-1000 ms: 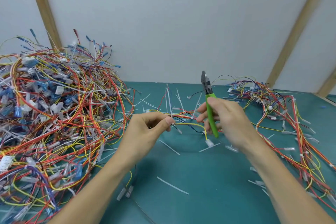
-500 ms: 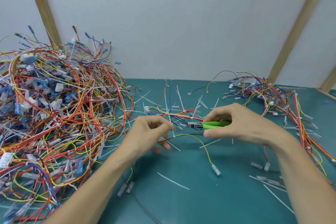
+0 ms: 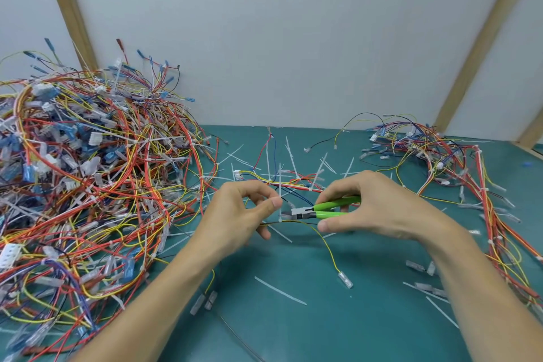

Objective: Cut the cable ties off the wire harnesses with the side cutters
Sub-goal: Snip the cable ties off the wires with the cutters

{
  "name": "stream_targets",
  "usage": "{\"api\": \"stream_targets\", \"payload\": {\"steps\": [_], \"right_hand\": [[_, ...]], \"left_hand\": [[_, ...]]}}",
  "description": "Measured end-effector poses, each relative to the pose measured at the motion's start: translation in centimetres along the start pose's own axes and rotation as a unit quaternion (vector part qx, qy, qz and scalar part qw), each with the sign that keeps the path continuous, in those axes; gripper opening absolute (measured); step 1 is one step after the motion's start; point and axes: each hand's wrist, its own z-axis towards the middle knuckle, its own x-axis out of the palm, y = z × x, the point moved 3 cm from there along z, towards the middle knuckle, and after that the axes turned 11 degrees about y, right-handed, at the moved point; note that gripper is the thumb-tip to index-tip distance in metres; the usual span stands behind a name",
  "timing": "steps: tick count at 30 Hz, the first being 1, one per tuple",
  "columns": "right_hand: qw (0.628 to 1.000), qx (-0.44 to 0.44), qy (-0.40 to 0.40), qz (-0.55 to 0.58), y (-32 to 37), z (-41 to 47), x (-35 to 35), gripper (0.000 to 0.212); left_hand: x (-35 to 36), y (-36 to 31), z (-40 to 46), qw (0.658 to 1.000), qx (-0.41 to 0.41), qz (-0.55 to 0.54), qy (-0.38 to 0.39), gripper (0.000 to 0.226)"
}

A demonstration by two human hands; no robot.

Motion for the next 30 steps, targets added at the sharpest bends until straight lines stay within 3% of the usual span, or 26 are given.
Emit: {"api": "stream_targets", "payload": {"steps": [23,30], "right_hand": [[0.999,0.045,0.009,0.017,0.47,0.11,0.56,0.023],[0.998,0.056,0.014,0.023,0.62,0.07,0.62,0.04]], "left_hand": [[-0.03,0.52,0.21,0.997,0.008,0.075,-0.031,0.014],[0.16,0.61,0.14,0.994,0.015,0.098,-0.048,0.015]]}}
